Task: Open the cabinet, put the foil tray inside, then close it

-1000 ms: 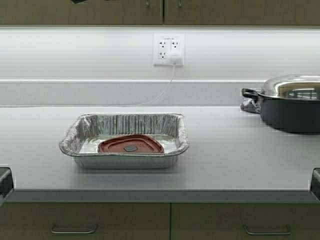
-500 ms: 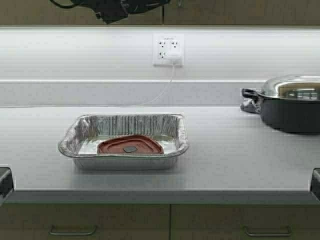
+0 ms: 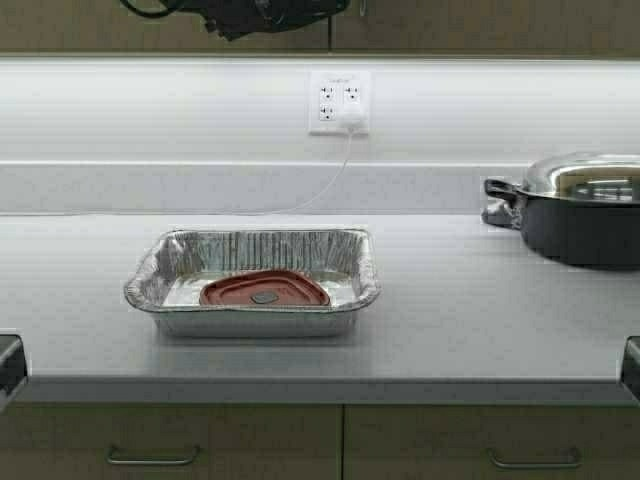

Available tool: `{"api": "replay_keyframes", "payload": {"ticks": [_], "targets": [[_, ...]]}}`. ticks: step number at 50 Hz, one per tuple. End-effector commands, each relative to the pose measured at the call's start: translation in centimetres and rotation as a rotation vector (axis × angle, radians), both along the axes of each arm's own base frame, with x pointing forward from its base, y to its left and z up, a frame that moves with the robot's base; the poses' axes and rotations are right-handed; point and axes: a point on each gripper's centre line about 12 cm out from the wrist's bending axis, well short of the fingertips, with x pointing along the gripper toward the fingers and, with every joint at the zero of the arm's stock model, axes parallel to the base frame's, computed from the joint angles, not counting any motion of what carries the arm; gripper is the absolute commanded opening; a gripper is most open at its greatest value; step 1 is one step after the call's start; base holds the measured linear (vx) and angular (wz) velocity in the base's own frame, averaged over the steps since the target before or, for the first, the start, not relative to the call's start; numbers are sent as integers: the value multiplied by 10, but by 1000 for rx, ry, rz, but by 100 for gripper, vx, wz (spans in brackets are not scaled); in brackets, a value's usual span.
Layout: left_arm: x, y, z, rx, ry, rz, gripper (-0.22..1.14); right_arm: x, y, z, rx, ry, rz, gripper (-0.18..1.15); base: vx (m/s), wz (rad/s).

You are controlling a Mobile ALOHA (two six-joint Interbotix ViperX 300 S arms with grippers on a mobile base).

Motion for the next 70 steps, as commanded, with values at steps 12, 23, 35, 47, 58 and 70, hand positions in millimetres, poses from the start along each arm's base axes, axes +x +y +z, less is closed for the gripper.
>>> {"api": "replay_keyframes", "payload": {"ticks": [12, 23, 35, 47, 58, 70], "targets": [[-66, 46, 46, -12, -8, -13, 4, -84, -36, 24, -9, 55, 77, 8, -6, 0], [-111, 76, 56, 40, 17, -51, 4, -123, -69, 15, -53, 177, 144, 8, -4, -1], [-123, 98, 44, 118, 92, -60, 4, -141, -98, 6, -117, 212, 144, 8, -9, 1], [-136, 110, 36, 137, 122, -58, 4, -145, -117, 1, -154, 239, 125, 8, -16, 2], [-157, 133, 36, 140, 135, -33, 3, -165, -137, -9, -164, 271, 111, 8, -14, 4], [-176, 156, 44, 126, 105, 5, 4, -178, -150, -13, -175, 287, 104, 13, -6, -2]]}}
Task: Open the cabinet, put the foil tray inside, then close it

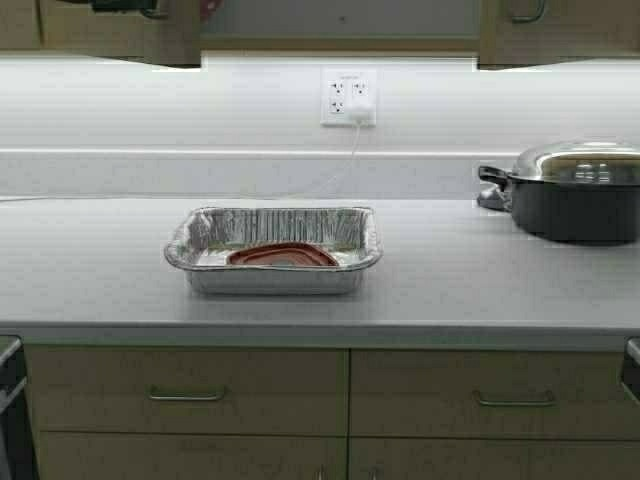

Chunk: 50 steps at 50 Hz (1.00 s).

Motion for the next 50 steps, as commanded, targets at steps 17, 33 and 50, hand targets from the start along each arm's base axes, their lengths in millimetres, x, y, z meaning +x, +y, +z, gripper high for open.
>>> {"api": "replay_keyframes", "payload": {"ticks": [17, 33, 50], "targets": [[-38, 8, 5, 87, 18, -78, 110, -39, 7, -13, -47, 206, 184, 106, -2, -2], [-88, 12, 23, 69, 38, -180, 31, -92, 9, 6, 17, 234, 306, 82, 0, 3], [-68, -70, 23, 54, -17, -374, 5, -58, 94, 30, 53, 99, 445, 4, -2, 3]]}}
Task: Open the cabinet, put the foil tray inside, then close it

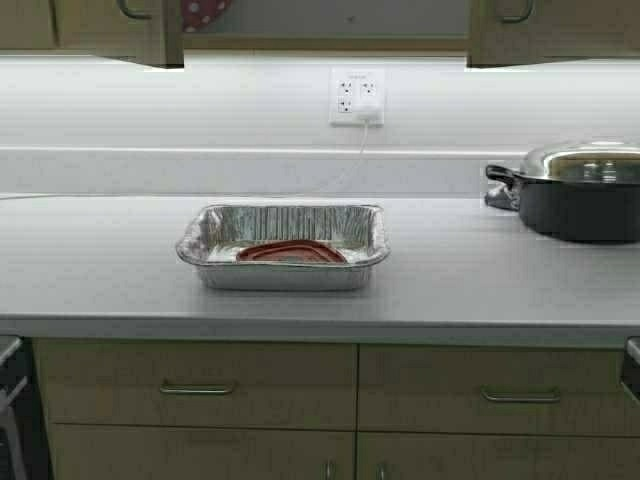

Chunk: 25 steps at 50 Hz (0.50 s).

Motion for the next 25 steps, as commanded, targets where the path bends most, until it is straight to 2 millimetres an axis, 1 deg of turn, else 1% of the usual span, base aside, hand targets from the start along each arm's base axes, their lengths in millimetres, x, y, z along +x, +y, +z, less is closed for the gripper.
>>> {"api": "replay_keyframes", "payload": {"ticks": [1, 3, 8, 12, 19, 25], "targets": [[19, -38, 3, -19, -28, -47, 4, 25, 32, 16, 17, -74, 10, 6, -3, 5], [27, -50, 1, -27, -30, -53, 3, 36, 41, 16, 2, -74, 11, 9, -3, 5], [49, -72, -7, -38, -27, -44, 3, 63, 60, 12, -34, -75, 8, 8, -3, 5], [67, -89, -10, -50, -37, -34, 3, 88, 68, 13, -42, -89, -20, 7, -2, 4], [104, -111, -13, -60, -50, -6, 3, 127, 67, 7, -56, -73, -82, 7, -1, 3], [140, -117, -15, -66, -55, 42, 3, 156, 60, -3, -75, -54, -131, 7, 0, 2]]}}
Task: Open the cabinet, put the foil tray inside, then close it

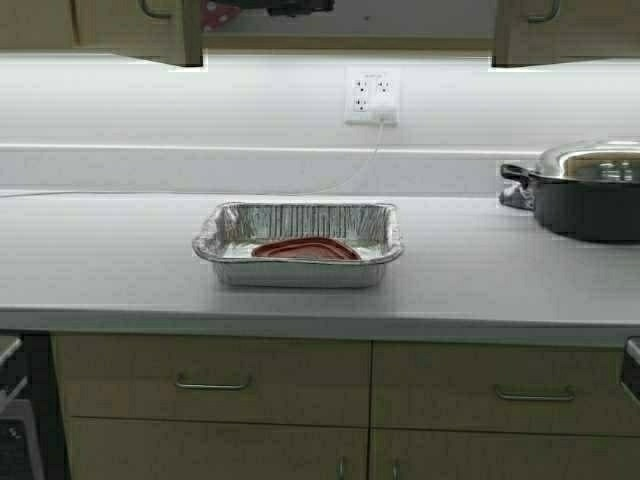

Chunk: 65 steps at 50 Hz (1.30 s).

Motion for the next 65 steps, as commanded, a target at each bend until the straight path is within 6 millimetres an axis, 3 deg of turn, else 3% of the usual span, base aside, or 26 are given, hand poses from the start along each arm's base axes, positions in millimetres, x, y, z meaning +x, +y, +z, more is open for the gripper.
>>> {"api": "replay_keyframes", "payload": {"ticks": [1, 11, 21, 29, 34, 37, 40, 45, 50, 53, 59, 65], "targets": [[40, -6, 12, -34, -40, 53, 3, 30, -7, 8, 9, -24, -53, 7, 0, 0], [84, 4, 7, -34, -31, 126, 3, 54, -12, -5, -19, -9, -84, 7, 0, 0], [87, 38, -2, -10, -5, 191, 3, 56, -40, -9, -45, 1, -132, 7, 1, -2], [67, 72, 1, 3, -5, 231, 3, 39, -71, -15, -66, 16, -179, 7, 0, -1], [52, 81, 11, 6, -60, 226, 4, 26, -77, -11, -57, 5, -186, 8, 1, -1], [36, 76, 16, 9, -111, 183, 7, 18, -72, -6, -51, -2, -165, 13, 0, 0], [19, 71, 17, 21, -158, 131, 16, 5, -61, -9, -60, 15, -120, 27, 0, 0], [-3, 71, 13, 11, -182, 84, 47, -12, -47, -19, -75, 53, -58, 68, 0, 0], [-23, 78, 1, -40, -130, 71, 88, -30, -35, -36, -45, 116, -29, 105, 0, 0], [-35, 82, -10, -87, -82, 66, 107, -43, -27, -51, 24, 183, -42, 108, -1, 1], [-56, 96, -39, -224, -4, 76, 101, -69, -19, -89, 135, 189, -101, 104, 0, 0], [-58, 122, -79, -342, 60, 158, 102, -81, -25, -126, 249, 192, -199, 104, 0, 0]]}}
